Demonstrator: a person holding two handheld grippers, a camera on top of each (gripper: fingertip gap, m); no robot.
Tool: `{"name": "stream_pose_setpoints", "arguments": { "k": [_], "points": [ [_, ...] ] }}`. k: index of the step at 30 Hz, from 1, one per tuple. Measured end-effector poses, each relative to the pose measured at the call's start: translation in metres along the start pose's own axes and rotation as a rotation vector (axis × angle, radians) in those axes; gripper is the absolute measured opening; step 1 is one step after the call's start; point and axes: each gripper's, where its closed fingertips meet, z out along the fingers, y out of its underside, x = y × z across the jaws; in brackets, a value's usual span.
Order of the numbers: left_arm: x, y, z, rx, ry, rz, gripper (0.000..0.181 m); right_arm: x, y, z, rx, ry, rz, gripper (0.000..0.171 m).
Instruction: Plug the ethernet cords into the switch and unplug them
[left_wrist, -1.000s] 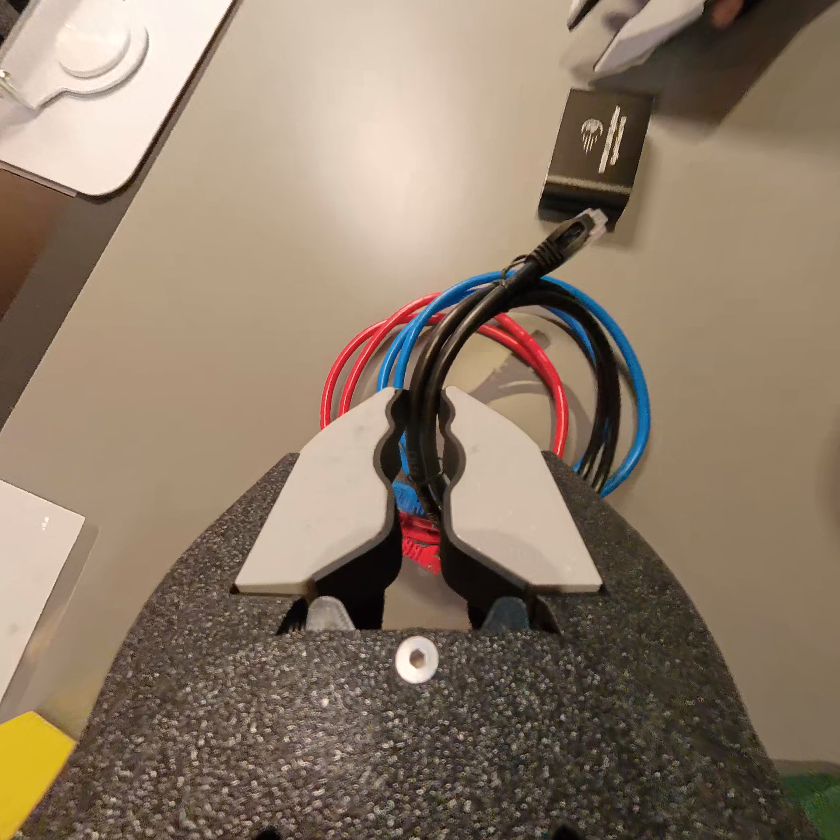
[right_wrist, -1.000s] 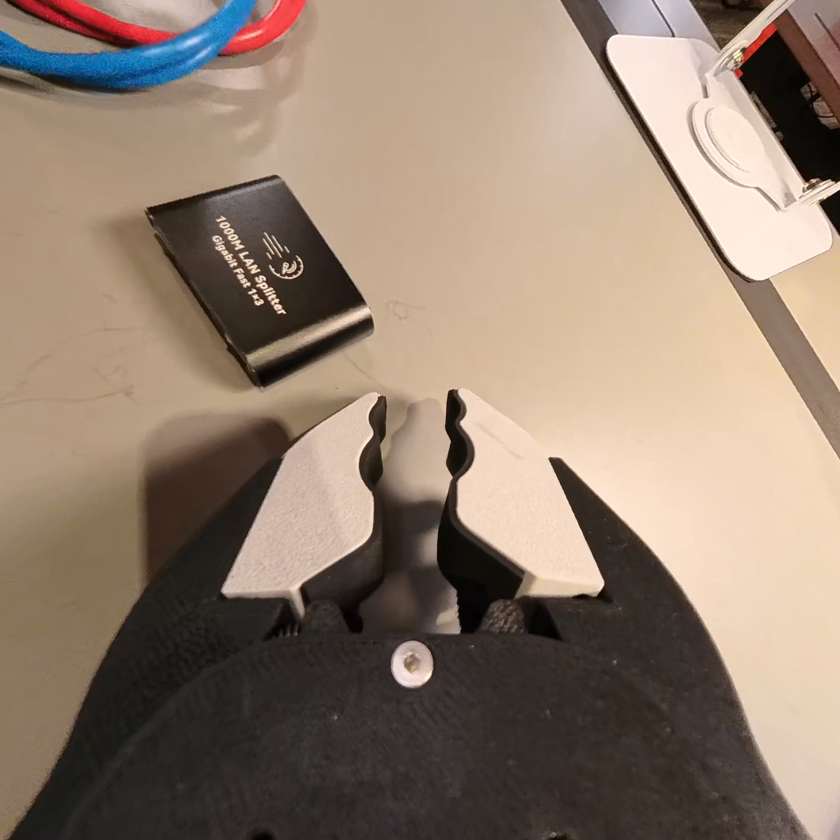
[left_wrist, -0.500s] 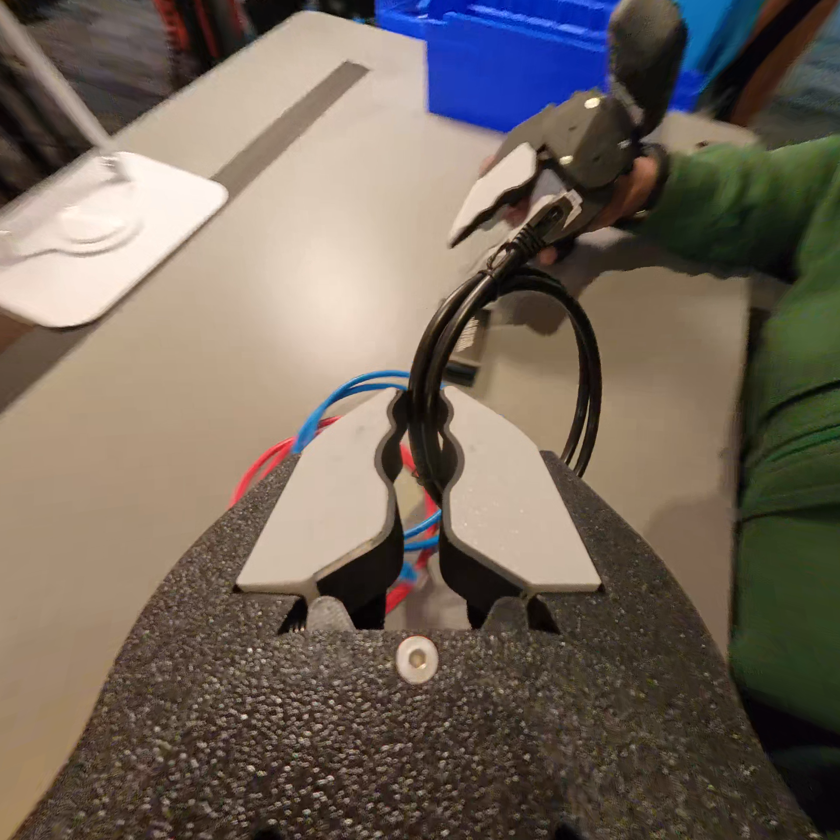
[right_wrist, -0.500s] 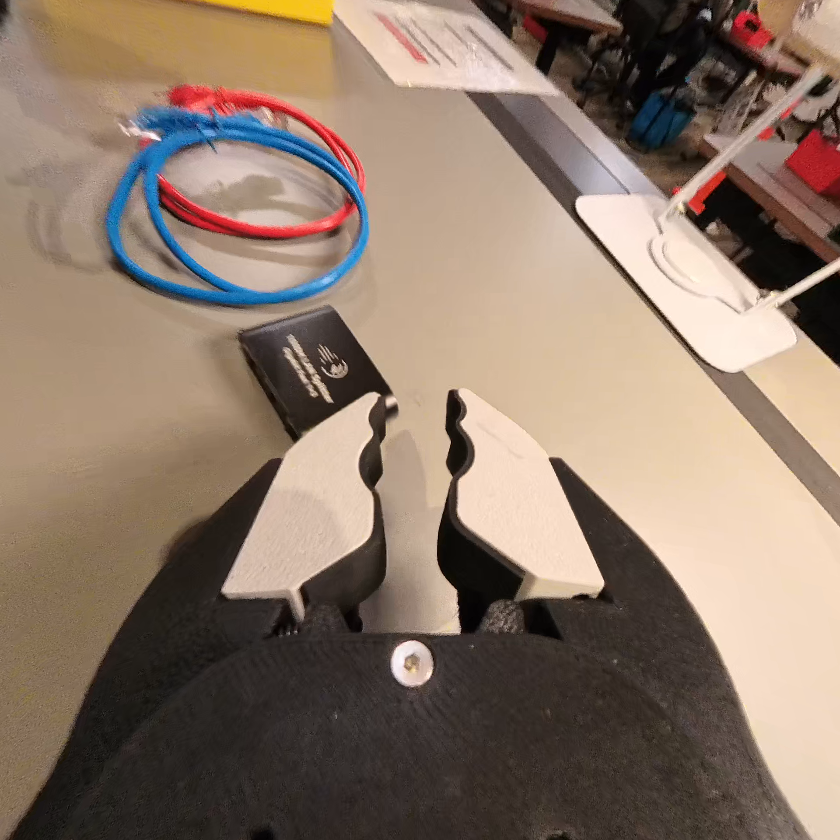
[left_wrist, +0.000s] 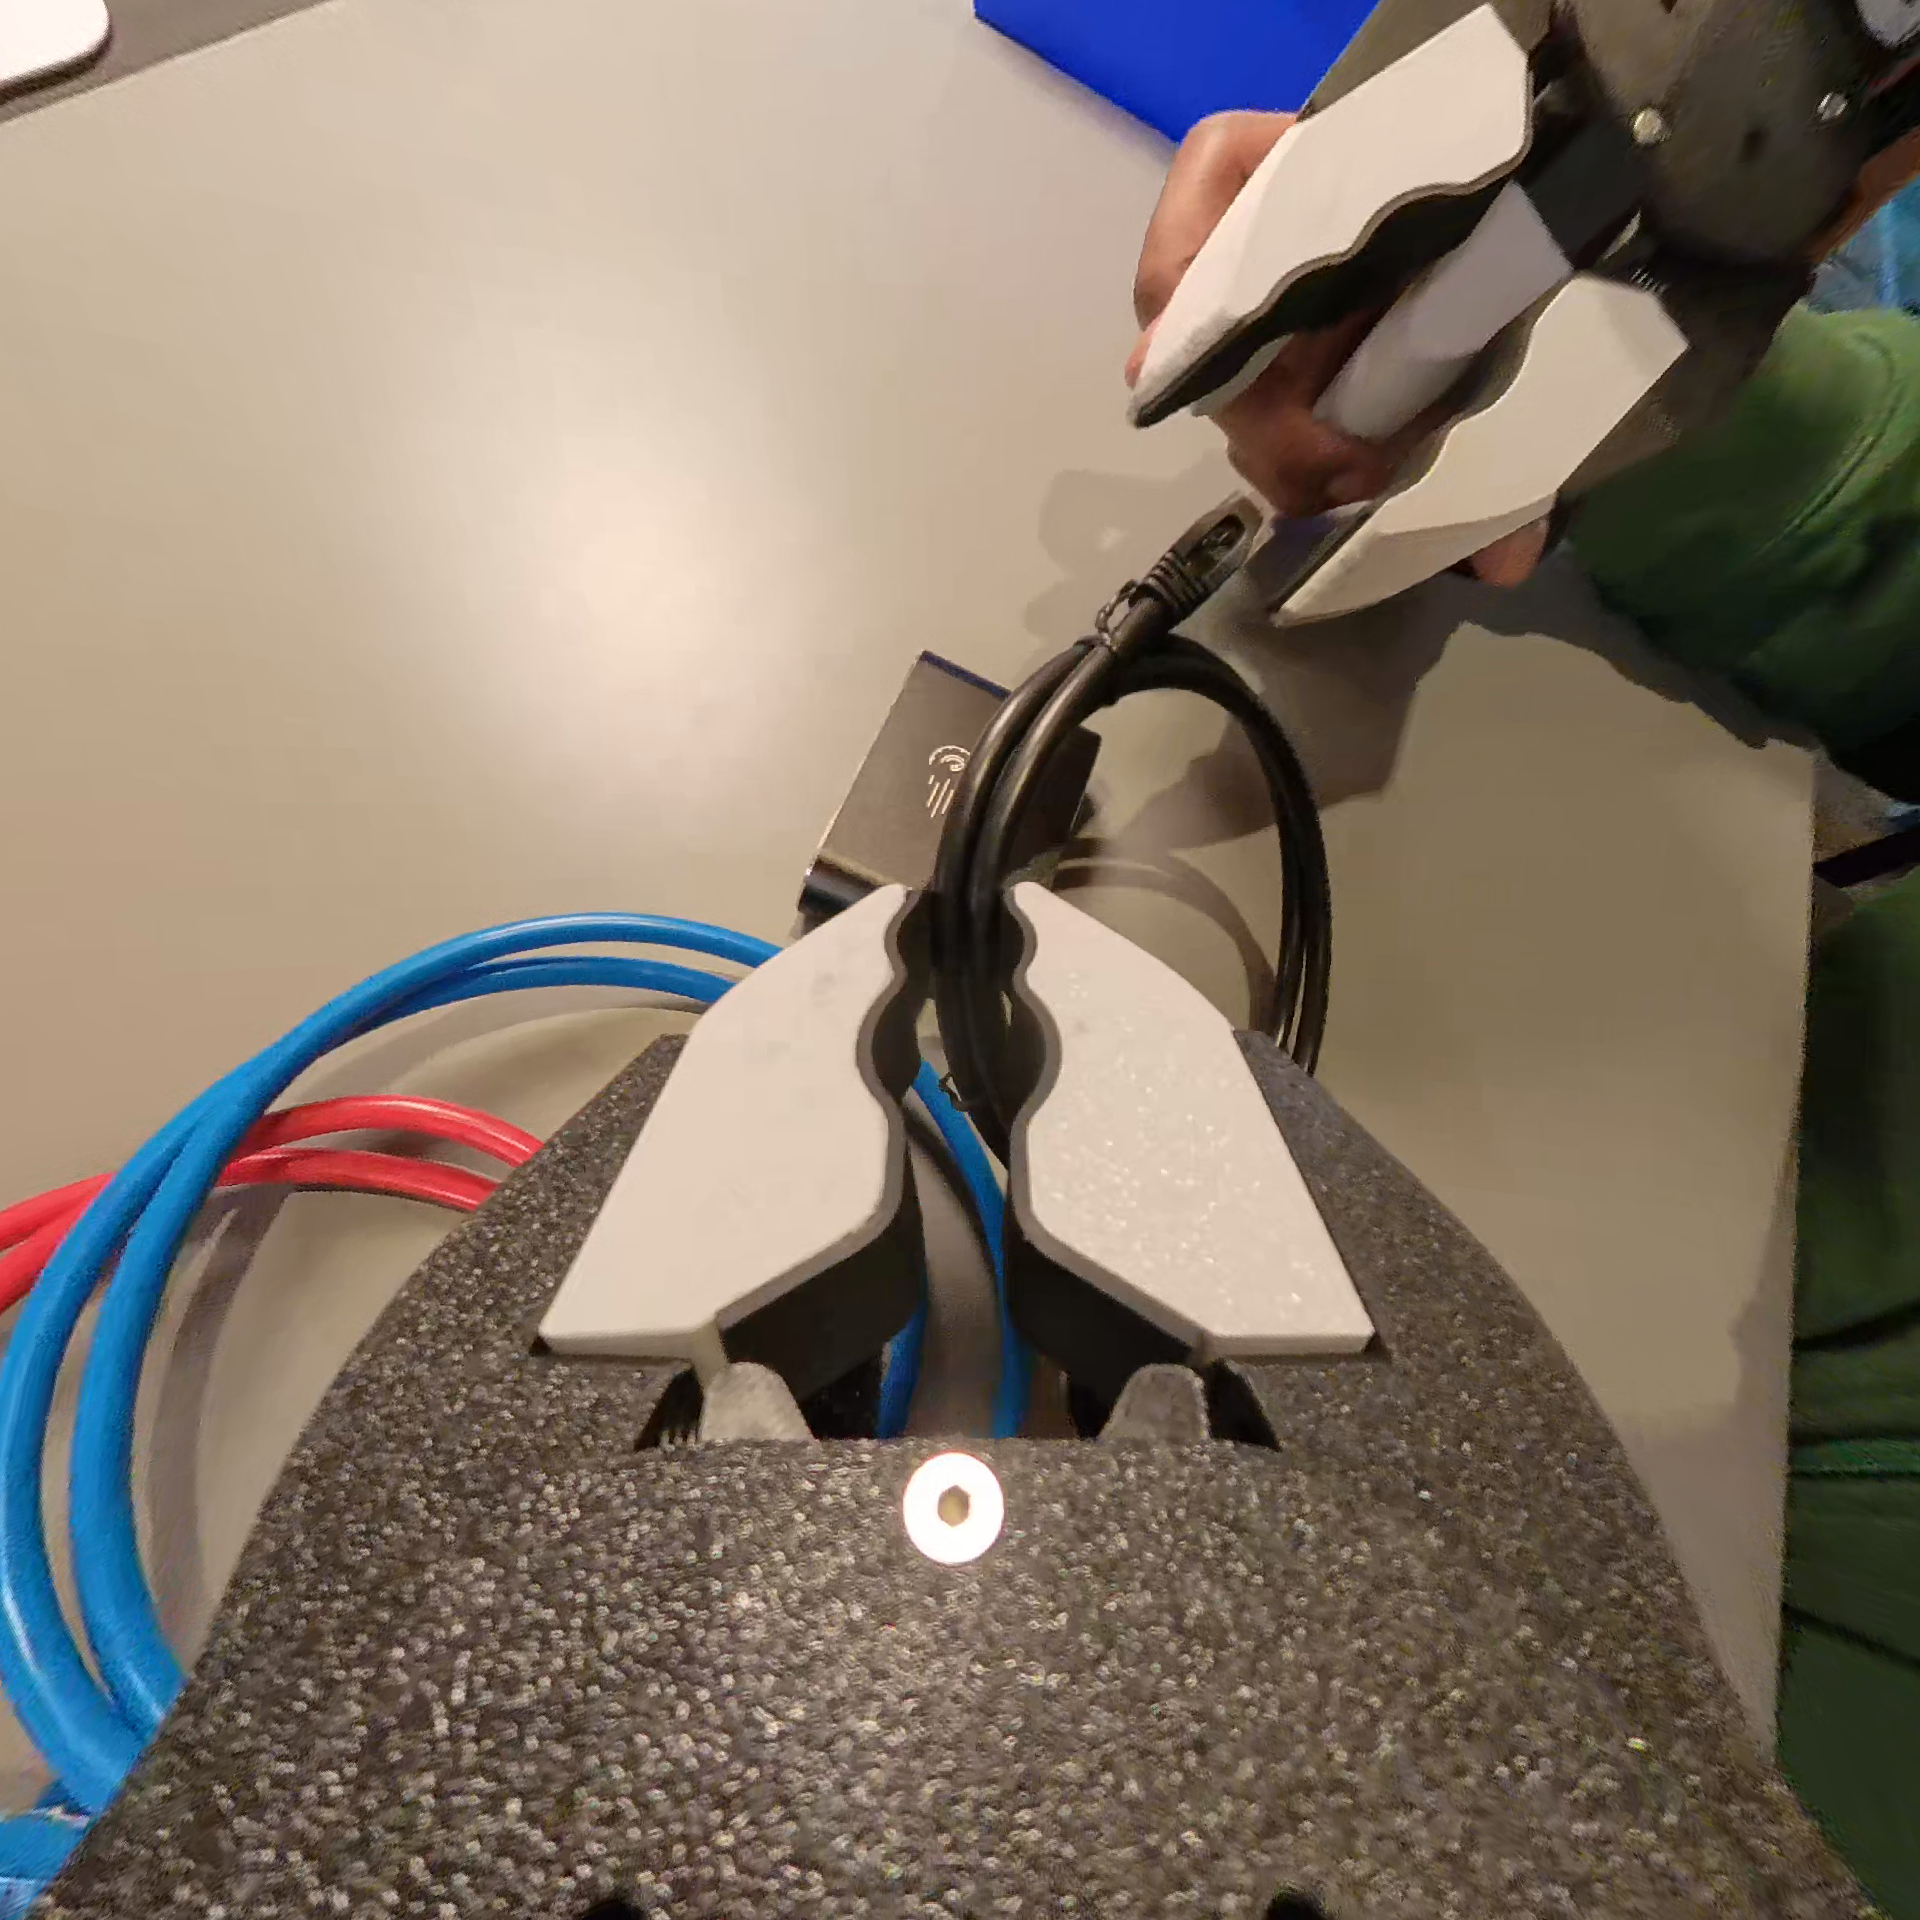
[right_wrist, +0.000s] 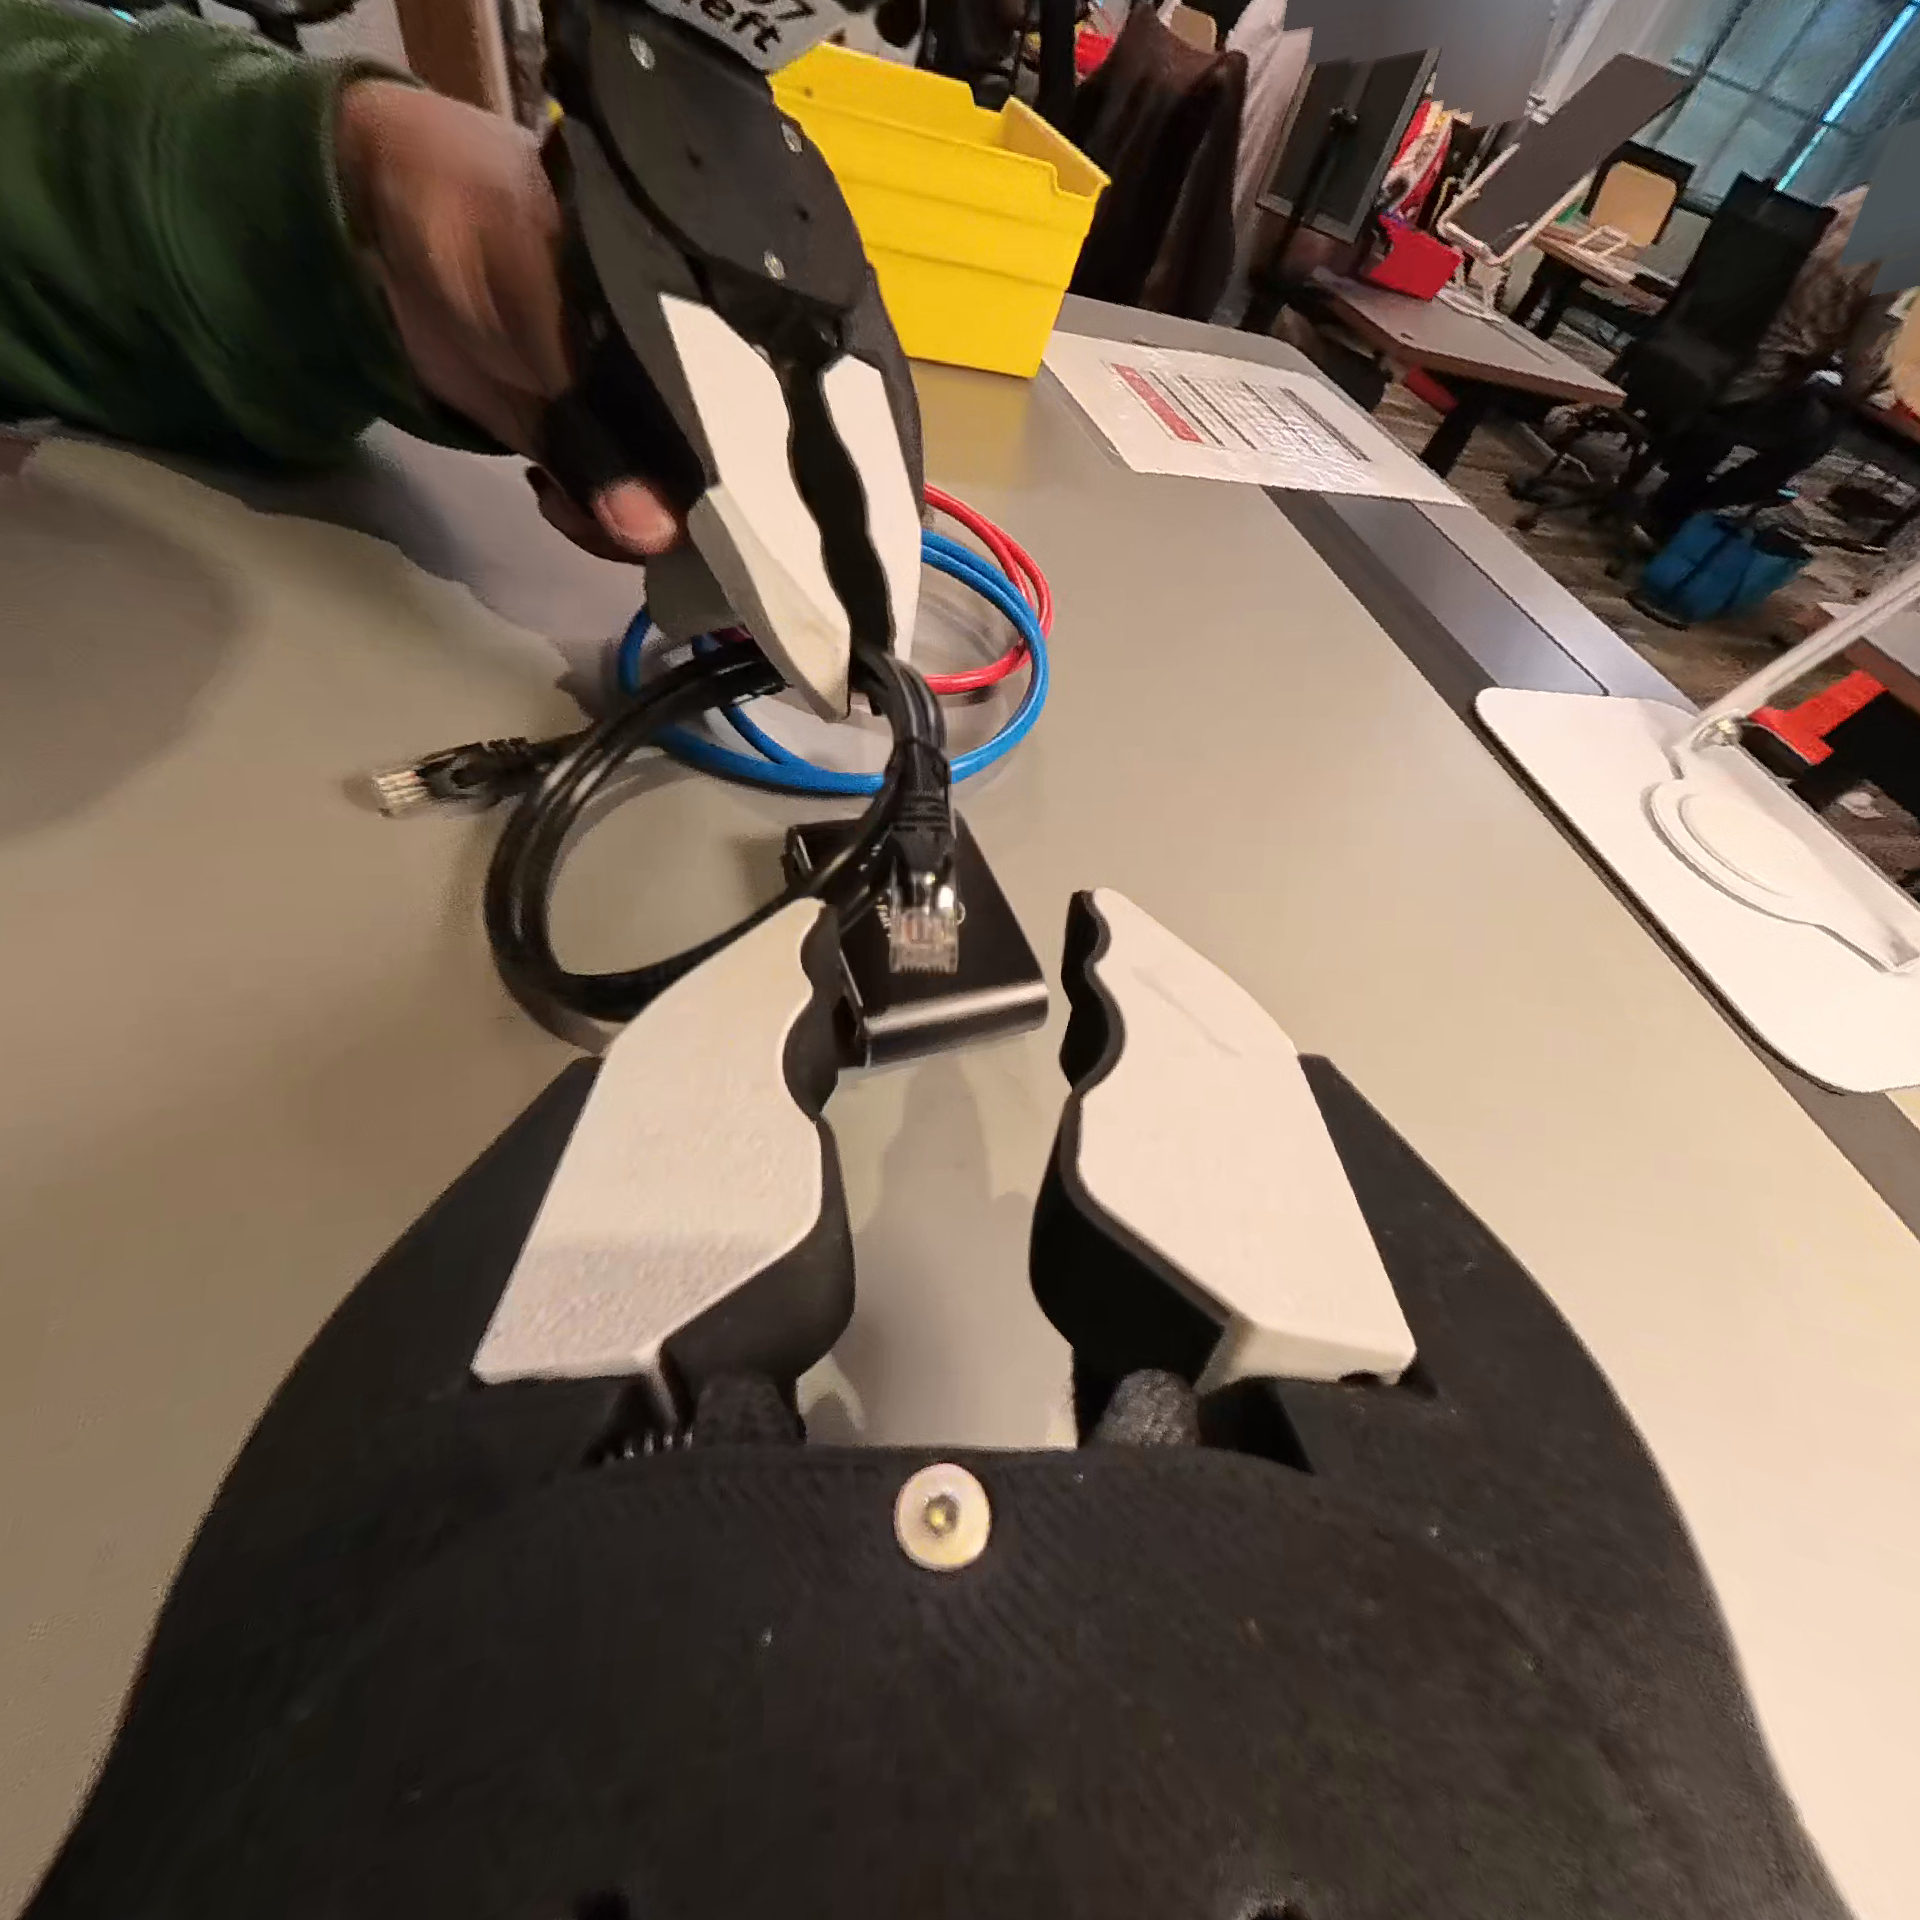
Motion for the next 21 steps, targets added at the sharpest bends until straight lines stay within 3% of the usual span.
{"name": "stream_pose_setpoints", "arguments": {
  "k": [9,13,15,21],
  "points": [
    [0.001,0.0,0.003,0.012,-0.038,0.033,0.013,-0.003,0.015,0.003,-0.071,-0.031,0.011,0.035],
    [0.006,-0.002,0.001,0.023,-0.015,0.043,0.013,-0.007,0.022,0.007,-0.113,-0.036,-0.017,0.013],
    [0.009,-0.002,-0.001,0.012,0.015,0.062,0.013,-0.01,0.024,0.008,-0.127,-0.049,-0.03,0.013],
    [0.024,-0.011,-0.012,0.044,0.12,0.137,0.042,-0.021,0.017,0.008,-0.085,-0.105,-0.068,0.013]
  ]
}}
